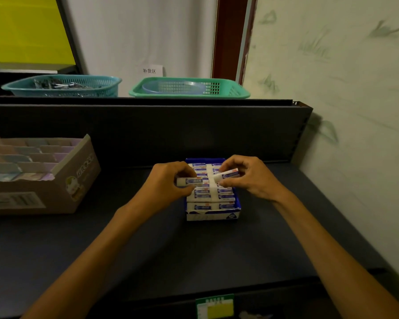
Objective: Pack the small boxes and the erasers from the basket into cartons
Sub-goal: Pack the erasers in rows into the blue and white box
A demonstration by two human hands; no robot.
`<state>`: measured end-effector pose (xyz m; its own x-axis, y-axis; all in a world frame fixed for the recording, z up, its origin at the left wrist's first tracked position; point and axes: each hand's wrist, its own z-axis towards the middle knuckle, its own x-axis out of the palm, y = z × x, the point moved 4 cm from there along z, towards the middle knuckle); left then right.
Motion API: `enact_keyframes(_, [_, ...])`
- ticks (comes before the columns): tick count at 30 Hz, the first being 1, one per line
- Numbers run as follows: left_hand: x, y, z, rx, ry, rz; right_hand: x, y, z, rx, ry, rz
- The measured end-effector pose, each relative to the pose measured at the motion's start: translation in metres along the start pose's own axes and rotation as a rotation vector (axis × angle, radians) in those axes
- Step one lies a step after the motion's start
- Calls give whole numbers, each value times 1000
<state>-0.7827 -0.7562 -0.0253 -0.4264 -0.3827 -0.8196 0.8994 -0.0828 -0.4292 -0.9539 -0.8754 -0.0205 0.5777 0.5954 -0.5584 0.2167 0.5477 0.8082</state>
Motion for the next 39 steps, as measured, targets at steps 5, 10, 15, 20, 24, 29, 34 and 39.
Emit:
enact_keyframes(5, [7, -7, 2, 10, 17, 21, -9, -7, -10, -4, 37, -74])
enact_keyframes(10, [13, -12, 1, -27, 106, 92, -10, -4, -18, -68, 39, -228])
enact_keyframes(15, [17, -17, -2, -41, 216, 154, -1, -6, -21, -68, 108, -265])
enact_keyframes(20, [21, -20, -4, -17, 304, 101, 5, -8, -21, -64, 166, -330])
enact_keyframes(24, [23, -22, -1, -19, 348, 101, 7, -8, -19, -68, 221, -420])
enact_keyframes(29, [23, -20, 3, -31, 377, 84, 8, -3, -15, -61, 255, -529])
enact_keyframes(34, [25, -16, 5, -40, 415, 82, 13, 4, -14, -40, 324, -548])
enact_keyframes(39, [24, -13, 5, -54, 428, 45, 15, 1, -12, -14, 344, -494])
